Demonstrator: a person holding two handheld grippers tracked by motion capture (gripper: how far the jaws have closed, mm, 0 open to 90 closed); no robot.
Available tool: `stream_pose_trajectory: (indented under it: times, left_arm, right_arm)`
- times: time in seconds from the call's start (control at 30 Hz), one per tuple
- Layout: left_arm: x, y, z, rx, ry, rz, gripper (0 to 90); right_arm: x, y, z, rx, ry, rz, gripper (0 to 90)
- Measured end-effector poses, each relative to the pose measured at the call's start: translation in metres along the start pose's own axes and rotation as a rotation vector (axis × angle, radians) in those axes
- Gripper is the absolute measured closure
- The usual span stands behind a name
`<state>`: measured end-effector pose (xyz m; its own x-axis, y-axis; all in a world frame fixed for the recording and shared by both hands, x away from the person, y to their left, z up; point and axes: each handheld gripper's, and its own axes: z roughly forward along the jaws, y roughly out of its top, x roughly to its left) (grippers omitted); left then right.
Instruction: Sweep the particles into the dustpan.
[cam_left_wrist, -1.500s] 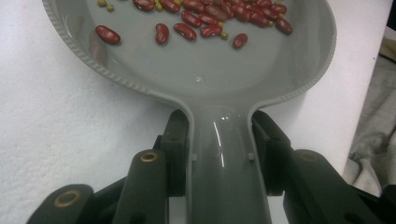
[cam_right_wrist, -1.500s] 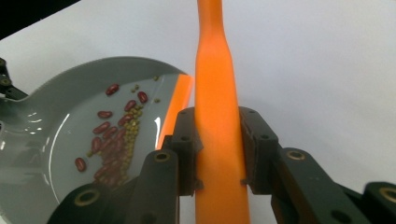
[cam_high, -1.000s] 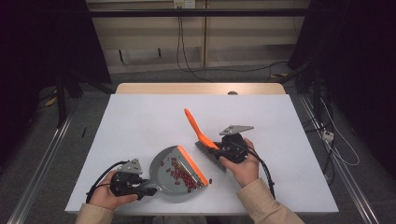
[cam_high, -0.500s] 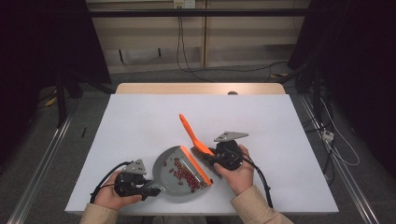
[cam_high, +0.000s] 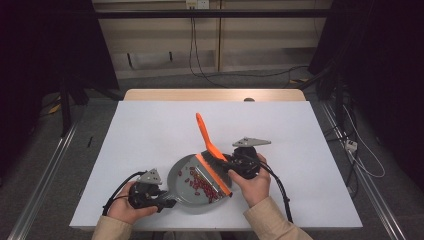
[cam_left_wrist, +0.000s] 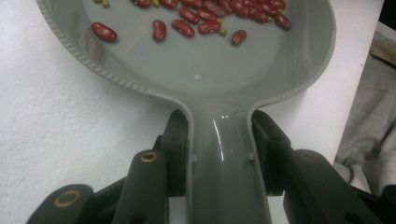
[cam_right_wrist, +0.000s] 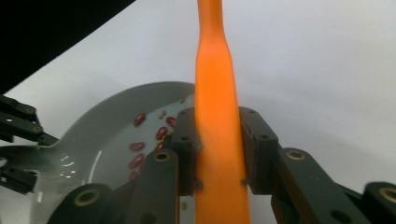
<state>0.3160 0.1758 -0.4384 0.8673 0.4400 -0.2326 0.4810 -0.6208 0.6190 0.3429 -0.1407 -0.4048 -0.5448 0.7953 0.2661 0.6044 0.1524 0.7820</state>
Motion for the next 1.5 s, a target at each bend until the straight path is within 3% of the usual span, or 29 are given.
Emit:
stream_pose_trajectory:
  times: [0.27, 0.5, 0.83, 1.13, 1.37, 1.4, 1.5]
  left_arm:
    - [0.001, -0.002, -0.003, 0.013, -0.007, 0.02, 62.9]
    - [-0.004, -0.007, -0.007, 0.023, -0.03, 0.037, 62.9]
    - [-0.012, -0.007, -0.005, 0.021, -0.041, 0.042, 62.9]
    - [-0.017, -0.003, 0.001, 0.021, -0.039, 0.049, 62.9]
    - [-0.021, 0.004, 0.008, 0.026, -0.01, 0.034, 63.0]
    - [-0.022, 0.005, 0.009, 0.014, -0.004, 0.015, 63.0]
    - [-0.02, 0.004, 0.009, 0.005, 0.007, 0.008, 63.1]
  right_arm:
    - [-0.01, -0.01, -0.018, 0.025, -0.045, -0.033, 70.7]
    - [-0.015, -0.019, -0.023, 0.027, -0.06, -0.004, 70.7]
    - [-0.015, -0.022, -0.029, 0.024, -0.092, -0.007, 70.7]
    - [-0.01, -0.027, -0.032, 0.031, -0.112, -0.016, 70.7]
    - [0.009, -0.031, -0.022, 0.007, -0.09, 0.039, 70.6]
    - [0.012, -0.032, -0.02, 0.002, -0.078, 0.058, 70.6]
    - [0.013, -0.029, -0.018, -0.019, -0.065, 0.076, 70.7]
